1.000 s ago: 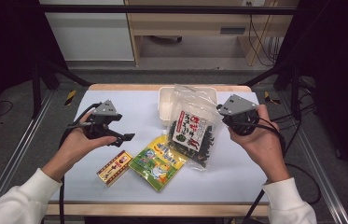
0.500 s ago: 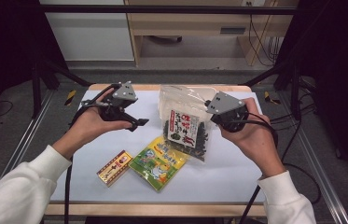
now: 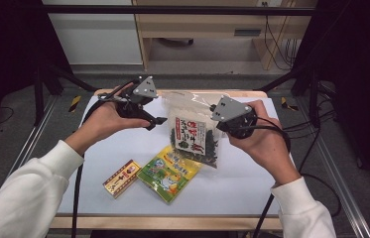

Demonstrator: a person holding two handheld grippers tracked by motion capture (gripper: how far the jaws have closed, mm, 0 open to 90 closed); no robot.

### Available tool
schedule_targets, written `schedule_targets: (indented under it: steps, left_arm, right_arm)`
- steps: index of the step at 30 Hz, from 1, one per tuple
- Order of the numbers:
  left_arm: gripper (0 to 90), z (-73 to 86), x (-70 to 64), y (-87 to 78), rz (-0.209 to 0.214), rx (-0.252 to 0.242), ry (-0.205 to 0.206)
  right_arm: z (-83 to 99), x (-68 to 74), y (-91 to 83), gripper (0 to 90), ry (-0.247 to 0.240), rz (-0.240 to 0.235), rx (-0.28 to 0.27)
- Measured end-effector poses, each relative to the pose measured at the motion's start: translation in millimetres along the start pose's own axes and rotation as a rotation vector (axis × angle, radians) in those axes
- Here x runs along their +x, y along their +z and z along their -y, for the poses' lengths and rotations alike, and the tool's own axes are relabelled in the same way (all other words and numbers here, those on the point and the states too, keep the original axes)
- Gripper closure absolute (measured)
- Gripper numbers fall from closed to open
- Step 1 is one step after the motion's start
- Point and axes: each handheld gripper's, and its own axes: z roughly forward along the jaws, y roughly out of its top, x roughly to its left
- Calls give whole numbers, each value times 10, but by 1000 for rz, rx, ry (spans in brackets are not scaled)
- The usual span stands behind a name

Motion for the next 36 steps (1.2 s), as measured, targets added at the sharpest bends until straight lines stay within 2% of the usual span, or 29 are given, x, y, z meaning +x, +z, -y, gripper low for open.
schedule_targets:
  steps: [2,9,17,21,25,29,34,36]
  left_arm:
    - [175,-11,6,1,-5,5,15]
    - [175,-22,57,2,-13,-1,23]
    - [174,-50,179,22,-36,5,14]
    - [167,-84,214,-14,-44,-13,13]
    - [164,-146,222,15,-20,-2,49]
    - [184,-196,231,128,29,19,61]
    - [263,-202,225,238,104,75,79]
    - [277,-206,214,250,102,93,93]
  right_arm:
    - [-24,7,7,900,-6,-2,-3]
    - [-86,31,20,899,-23,-6,-12]
    - [-143,49,22,899,-36,-13,-20]
    - [-175,64,19,899,-35,-21,-30]
    - [-217,79,28,899,-46,-26,-39]
    - [-268,96,38,898,-53,-33,-52]
    - [-288,102,45,898,-56,-48,-58]
    - [-284,100,50,898,-53,-52,-57]
